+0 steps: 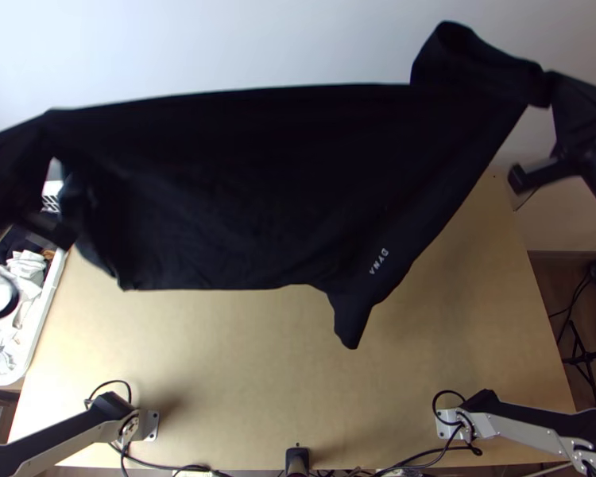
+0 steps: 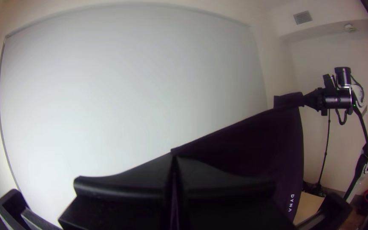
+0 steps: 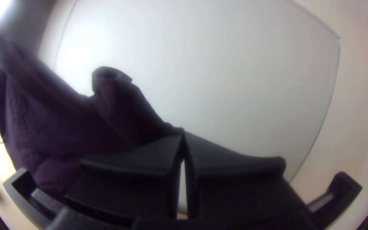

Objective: Fold the t-shirt

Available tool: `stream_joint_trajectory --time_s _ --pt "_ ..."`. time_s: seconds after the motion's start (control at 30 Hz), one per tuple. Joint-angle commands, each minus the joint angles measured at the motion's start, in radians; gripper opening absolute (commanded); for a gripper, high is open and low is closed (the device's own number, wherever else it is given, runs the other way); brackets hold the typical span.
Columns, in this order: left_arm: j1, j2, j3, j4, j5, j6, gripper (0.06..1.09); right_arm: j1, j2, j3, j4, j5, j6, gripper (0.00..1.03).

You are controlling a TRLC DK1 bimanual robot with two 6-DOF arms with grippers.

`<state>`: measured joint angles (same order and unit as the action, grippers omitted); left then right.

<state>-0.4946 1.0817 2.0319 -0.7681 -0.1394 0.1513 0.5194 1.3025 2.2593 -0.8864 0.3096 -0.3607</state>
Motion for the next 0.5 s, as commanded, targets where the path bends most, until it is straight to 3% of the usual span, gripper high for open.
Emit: stream_joint_trajectory --time_s 0.0,0.13,0.3,0.47 --pt "-0.024 -0.086 -0.001 -0.166 0.037 0.005 0.09 0.045 -0.072 -0.04 -0.112 0.013 0.035 0.03" --pt "-0.024 -0.095 -0.001 -0.301 0.104 -0.048 0.09 0.071 -0.114 -0.115 -0.2 0.0 0.082 0.03" --pt "-0.025 -0.095 -0.088 -0.43 0.221 -0.148 0.09 0.096 -0.149 -0.261 -0.26 -0.084 0.146 0.03" --pt "-0.025 -0.124 -0.308 -0.392 0.265 -0.2 0.09 0.093 -0.123 -0.363 -0.244 -0.159 0.17 0.03"
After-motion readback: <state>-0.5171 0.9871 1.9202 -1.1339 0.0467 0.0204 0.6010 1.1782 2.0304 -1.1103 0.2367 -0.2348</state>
